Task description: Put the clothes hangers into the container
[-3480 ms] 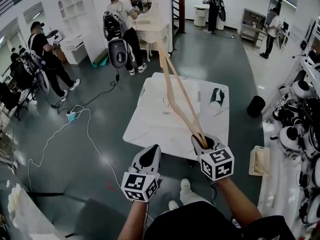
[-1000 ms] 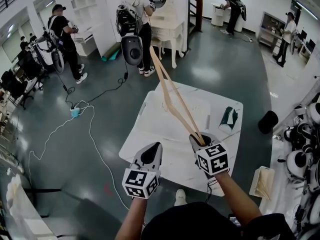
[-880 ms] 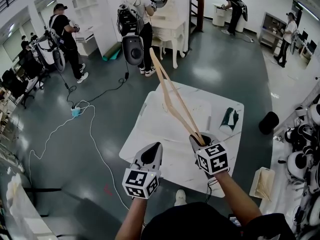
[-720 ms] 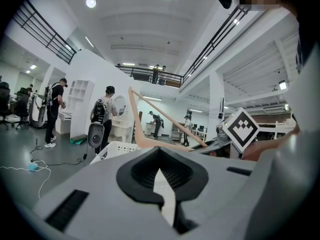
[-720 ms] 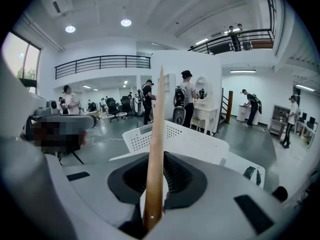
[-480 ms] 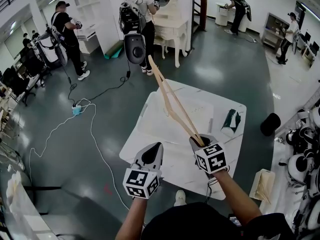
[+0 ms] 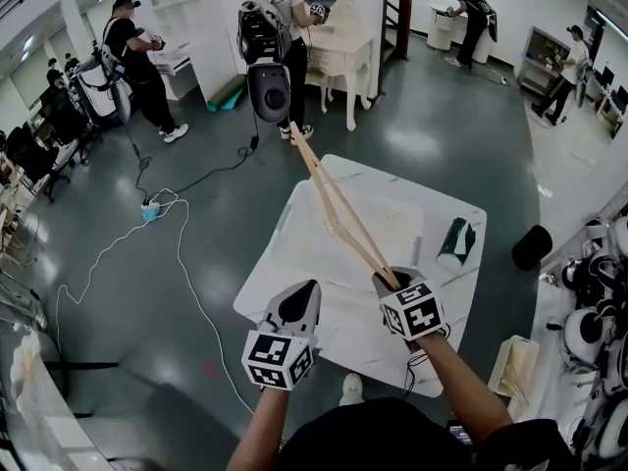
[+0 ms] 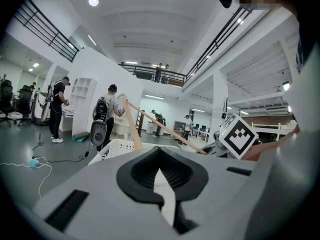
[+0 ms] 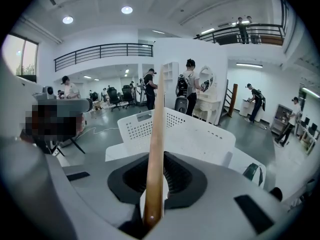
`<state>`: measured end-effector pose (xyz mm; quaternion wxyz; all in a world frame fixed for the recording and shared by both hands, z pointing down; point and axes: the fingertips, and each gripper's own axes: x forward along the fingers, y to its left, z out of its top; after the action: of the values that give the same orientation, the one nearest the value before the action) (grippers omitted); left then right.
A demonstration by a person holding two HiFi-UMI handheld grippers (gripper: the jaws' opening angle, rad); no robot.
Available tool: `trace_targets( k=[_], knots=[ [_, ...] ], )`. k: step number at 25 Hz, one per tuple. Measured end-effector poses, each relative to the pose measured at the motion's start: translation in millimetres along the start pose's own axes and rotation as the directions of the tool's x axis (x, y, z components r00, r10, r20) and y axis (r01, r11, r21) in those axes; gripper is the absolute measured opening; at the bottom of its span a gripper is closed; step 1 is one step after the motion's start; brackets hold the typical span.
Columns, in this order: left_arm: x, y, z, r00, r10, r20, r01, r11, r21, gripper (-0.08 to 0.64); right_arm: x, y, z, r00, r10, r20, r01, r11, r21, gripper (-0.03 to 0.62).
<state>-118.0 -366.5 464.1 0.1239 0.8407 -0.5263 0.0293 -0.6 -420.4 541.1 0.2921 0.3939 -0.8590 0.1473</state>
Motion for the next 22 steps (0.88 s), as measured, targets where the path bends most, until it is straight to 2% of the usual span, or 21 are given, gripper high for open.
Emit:
trace_targets(
  k=[17, 22],
  knots=[
    [5, 11, -4, 1.0, 0.01, -0.006, -0.01, 1.0, -0.02, 0.003, 21, -7, -12, 0.994, -0.019, -0.105, 0.017, 1.0, -0.017, 0.063],
    [5, 17, -5, 1.0, 0.023, -0.003, -0.023, 0.999, -0.027, 0.003, 25, -10, -18, 0.989, -0.041, -0.142, 0.033, 0.998, -0.056, 0.063]
  ],
)
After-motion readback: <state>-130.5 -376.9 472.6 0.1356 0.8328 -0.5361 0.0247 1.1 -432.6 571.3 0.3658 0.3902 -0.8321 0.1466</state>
